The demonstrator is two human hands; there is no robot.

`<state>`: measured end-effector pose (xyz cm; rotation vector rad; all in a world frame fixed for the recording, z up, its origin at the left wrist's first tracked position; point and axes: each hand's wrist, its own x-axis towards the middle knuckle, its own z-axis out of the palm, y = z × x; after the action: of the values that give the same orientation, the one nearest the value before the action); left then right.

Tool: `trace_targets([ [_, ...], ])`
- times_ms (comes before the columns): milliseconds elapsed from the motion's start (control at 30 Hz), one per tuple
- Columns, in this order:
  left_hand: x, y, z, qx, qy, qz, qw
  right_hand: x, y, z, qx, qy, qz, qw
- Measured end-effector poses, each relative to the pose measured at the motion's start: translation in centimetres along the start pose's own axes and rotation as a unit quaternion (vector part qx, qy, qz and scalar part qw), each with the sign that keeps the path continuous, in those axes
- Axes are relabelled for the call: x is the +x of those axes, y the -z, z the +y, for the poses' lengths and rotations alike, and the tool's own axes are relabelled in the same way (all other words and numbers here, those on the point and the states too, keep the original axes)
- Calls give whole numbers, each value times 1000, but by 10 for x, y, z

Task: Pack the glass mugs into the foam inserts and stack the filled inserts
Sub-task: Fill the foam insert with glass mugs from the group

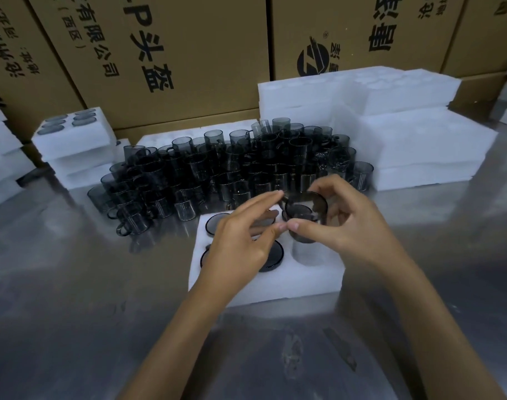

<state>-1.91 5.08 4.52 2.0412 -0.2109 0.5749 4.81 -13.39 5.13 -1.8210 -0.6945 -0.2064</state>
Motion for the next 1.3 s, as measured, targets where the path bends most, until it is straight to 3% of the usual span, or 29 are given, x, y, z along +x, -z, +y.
trace_targets([
  [200,-2,-5,8,54,-6,-91,994,-27,6,12,-14,-7,32,999],
  [633,-2,-1,8,119,0,-102,988,-33,-7,13,-54,27,18,998],
  [933,-5,-1,5,139,5,-123,983,-27,-5,20,36,-86,41,995],
  [1033,-4,1,5,92,22,-111,989,-26,-4,20,60,-104,50,991],
  [1133,-3,0,3,93,38,-105,989,-27,0,20,116,-137,22,984],
  [1300,-6,-6,0,185,-4,-122,975,-34,1,25,142,-193,-28,970],
])
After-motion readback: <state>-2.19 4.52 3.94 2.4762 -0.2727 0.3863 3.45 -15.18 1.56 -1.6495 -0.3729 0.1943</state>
